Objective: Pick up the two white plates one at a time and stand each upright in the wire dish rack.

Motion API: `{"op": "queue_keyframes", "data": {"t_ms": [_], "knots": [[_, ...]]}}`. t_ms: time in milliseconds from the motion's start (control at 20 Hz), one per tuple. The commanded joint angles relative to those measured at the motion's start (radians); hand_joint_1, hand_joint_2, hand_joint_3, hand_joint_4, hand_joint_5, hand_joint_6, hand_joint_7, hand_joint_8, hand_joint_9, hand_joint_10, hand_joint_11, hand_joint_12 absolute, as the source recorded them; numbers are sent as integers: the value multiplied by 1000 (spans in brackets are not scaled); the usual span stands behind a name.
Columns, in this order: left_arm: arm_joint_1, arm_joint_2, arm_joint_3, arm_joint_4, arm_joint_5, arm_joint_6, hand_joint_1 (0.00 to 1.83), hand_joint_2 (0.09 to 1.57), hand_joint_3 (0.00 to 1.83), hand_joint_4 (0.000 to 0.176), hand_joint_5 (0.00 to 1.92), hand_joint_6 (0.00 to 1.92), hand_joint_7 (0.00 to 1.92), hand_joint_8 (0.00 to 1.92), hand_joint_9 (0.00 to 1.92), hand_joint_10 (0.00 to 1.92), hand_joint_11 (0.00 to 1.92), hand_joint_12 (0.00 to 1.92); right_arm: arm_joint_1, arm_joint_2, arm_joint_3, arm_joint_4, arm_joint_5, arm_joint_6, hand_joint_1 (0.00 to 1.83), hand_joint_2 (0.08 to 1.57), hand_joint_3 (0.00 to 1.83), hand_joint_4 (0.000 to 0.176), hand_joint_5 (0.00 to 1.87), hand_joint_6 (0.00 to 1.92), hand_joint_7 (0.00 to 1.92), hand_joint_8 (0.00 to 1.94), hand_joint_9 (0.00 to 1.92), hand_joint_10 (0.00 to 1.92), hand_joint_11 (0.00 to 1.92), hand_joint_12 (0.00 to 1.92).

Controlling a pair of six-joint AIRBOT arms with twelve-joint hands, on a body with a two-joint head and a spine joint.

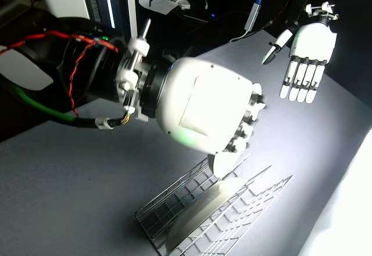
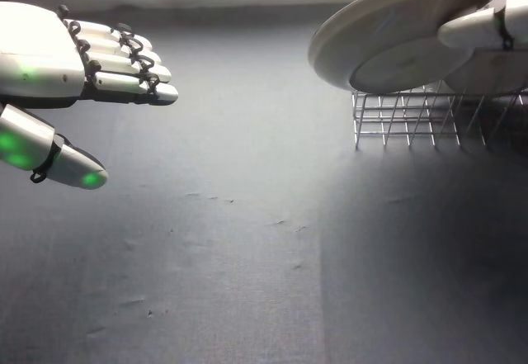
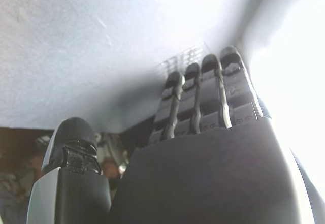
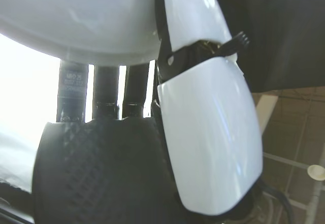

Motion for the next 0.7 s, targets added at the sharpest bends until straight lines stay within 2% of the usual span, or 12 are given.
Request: {"op": "queue_keyframes", "data": {"t_ms": [0,50,100,400,500,650], "knots": [[-5,10,1,-61,-9,-1,0,1185,1,0,42,13,20,7,0,0,0,0,3,9,8,18,141,14,1385,1079,0,0,997,927,1088,749,976,1112,879,1279],[-4,10,2,-61,-9,-1,0,1185,1,0,41,11,16,4,0,0,0,0,-8,8,18,18,146,14,1384,1082,1,0,983,942,1080,770,968,1122,866,1275],[-4,10,1,-61,-9,-1,0,1183,0,0,32,7,10,1,0,0,0,0,-19,8,26,18,150,13,1383,1093,2,0,963,938,1039,849,957,1175,878,1354],[-3,9,2,-60,-8,-1,0,1192,3,0,26,0,2,0,0,0,0,0,-76,8,76,-15,186,12,1379,1095,0,0,963,1016,1053,801,934,1138,844,1247],[-3,8,2,-60,-7,-1,0,1195,4,0,4,0,0,0,0,0,0,0,-92,7,91,-56,203,10,1377,1103,1,0,952,1017,1029,860,911,1172,831,1261],[0,7,2,-60,-7,-1,0,1197,4,0,22,9,7,3,0,0,0,0,-122,7,101,-91,224,4,1382,1095,0,0,963,1001,1040,833,947,1135,874,1257]]}}
